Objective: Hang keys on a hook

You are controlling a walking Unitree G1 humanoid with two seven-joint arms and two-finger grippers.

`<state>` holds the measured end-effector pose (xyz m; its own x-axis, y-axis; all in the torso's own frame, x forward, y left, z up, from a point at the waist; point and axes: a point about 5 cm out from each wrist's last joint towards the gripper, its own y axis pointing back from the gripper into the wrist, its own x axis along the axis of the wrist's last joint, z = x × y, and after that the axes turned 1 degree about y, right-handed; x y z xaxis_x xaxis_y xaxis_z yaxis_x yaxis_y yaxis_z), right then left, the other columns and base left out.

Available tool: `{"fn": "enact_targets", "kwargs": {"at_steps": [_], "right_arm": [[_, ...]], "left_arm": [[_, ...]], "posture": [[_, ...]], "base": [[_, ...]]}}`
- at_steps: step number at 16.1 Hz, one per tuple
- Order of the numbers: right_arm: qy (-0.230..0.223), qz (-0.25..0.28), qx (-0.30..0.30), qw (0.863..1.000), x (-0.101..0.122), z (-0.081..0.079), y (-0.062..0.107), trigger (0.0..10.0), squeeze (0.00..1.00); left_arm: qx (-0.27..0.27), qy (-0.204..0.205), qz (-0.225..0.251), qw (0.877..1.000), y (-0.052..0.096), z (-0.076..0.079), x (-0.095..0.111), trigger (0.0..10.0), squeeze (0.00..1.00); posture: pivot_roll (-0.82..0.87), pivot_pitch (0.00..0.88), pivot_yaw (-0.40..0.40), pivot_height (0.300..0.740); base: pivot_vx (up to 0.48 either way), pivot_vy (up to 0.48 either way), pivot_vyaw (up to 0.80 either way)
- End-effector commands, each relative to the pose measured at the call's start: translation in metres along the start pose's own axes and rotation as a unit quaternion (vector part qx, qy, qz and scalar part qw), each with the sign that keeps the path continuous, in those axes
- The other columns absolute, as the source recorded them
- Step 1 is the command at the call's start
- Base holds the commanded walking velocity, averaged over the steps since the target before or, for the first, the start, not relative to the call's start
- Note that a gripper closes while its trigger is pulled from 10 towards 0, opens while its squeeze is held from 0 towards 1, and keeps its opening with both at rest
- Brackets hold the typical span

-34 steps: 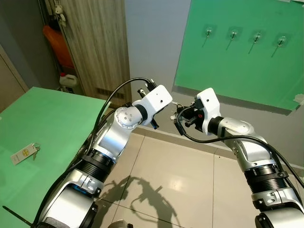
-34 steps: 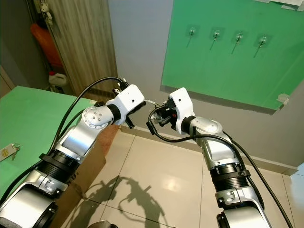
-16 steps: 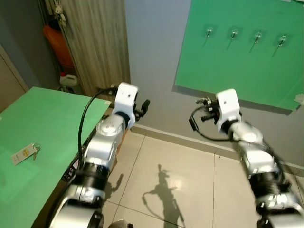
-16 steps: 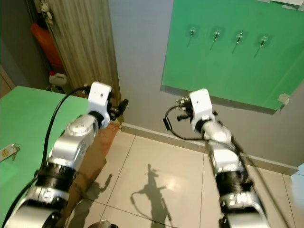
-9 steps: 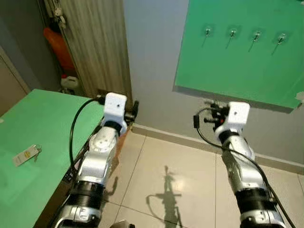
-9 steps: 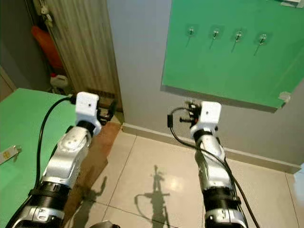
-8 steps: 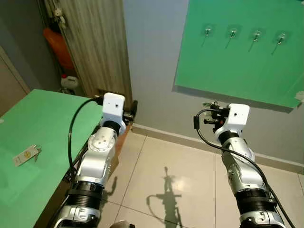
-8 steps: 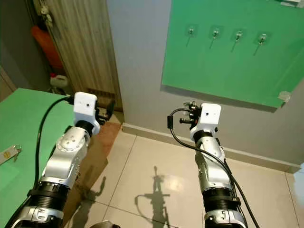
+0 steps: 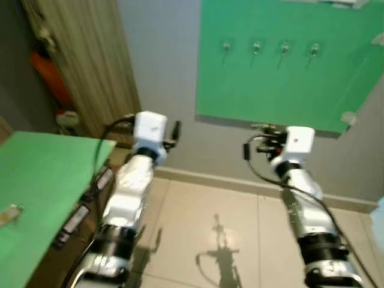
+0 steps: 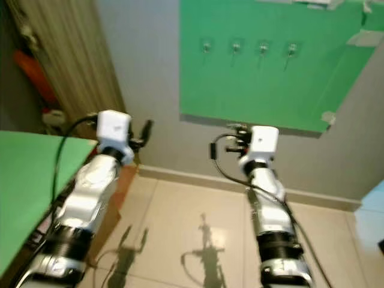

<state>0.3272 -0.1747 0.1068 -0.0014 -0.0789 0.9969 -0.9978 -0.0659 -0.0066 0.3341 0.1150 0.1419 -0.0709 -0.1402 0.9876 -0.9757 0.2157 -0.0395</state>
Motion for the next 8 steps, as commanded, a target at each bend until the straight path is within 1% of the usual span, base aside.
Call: {"fn": "enact_targets", "kwargs": {"at_steps": [1, 3, 5, 7, 8], "right_arm": [[0.000, 0.006, 0.018, 1.000, 0.0020, -0.0099, -0.0035, 0.0, 0.00], [0.002, 0.005, 0.027, 1.000, 0.0022, -0.0120, -0.0043, 0.0, 0.00], [0.006, 0.004, 0.030, 1.000, 0.0021, -0.0133, -0.0047, 0.0, 0.00], [0.005, 0.003, 0.031, 1.000, 0.0022, -0.0132, -0.0048, 0.0, 0.00], [0.004, 0.003, 0.033, 0.999, 0.0025, -0.0137, -0.0052, 0.0, 0.00]], "left_arm": [[0.027, -0.024, -0.017, 0.999, 0.0012, -0.0134, -0.0063, 10.0, 0.00], [0.026, 0.010, -0.019, 0.999, 0.0007, -0.0139, -0.0070, 10.0, 0.00], [0.032, 0.017, -0.020, 0.999, -0.0002, -0.0170, -0.0074, 10.0, 0.00], [0.033, 0.014, -0.018, 0.999, -0.0006, -0.0168, -0.0067, 10.0, 0.00], [0.038, 0.001, -0.012, 0.999, -0.0008, -0.0169, -0.0050, 10.0, 0.00]], "posture": [[-0.03, 0.000, 0.040, 0.740], [-0.04, 0.000, 0.036, 0.740], [-0.04, 0.000, 0.035, 0.740], [-0.04, 0.000, 0.034, 0.740], [-0.04, 0.000, 0.033, 0.740]], "base": [[0.270, -0.394, 0.00], [0.270, -0.394, 0.00], [0.328, -0.343, 0.00], [0.384, -0.285, 0.00], [0.424, 0.000, 0.00]]}}
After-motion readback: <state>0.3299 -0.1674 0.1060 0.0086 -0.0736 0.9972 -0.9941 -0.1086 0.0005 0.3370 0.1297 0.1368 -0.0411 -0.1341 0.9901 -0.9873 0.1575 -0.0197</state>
